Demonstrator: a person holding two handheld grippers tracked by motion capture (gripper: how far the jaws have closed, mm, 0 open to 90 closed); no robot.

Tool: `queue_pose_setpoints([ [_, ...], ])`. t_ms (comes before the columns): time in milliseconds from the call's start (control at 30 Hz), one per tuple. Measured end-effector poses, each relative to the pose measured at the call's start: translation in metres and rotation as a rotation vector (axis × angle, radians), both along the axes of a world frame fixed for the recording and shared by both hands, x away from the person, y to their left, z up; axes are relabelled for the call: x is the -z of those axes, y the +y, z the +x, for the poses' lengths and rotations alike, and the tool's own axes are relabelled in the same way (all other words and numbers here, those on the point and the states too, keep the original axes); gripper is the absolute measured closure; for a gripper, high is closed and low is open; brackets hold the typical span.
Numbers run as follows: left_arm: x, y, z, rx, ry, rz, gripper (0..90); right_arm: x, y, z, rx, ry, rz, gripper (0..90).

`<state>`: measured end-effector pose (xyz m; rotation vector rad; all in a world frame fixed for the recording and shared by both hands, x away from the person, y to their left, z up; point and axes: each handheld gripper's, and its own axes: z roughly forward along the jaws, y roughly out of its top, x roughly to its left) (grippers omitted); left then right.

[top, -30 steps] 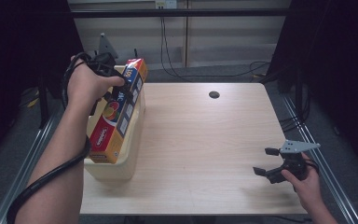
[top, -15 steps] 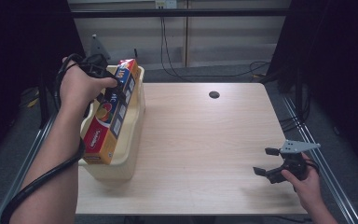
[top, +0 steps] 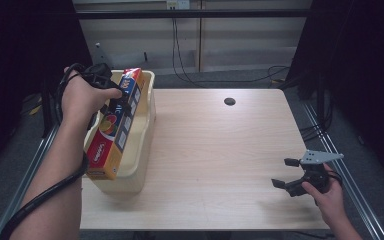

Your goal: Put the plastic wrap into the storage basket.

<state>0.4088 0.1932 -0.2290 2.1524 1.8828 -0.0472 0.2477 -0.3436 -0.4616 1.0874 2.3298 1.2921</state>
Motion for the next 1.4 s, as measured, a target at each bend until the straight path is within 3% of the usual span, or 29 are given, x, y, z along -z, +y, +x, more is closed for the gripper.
queue_pose_setpoints([
  [567, 0.018, 0.007, 0.000, -0.023, 0.021, 0.003, 41.1, 0.000, 0.001, 0.000, 0.002, -0.001, -0.002, 2.2],
  [1000, 0.033, 0.012, 0.001, -0.043, 0.028, 0.034, 41.1, 0.000, 0.000, 0.000, 0.004, -0.005, -0.001, 2.2],
  [1400, 0.051, 0.014, 0.003, -0.051, 0.056, 0.031, 41.0, 0.000, 0.000, 0.000, 0.003, -0.005, -0.001, 2.2],
])
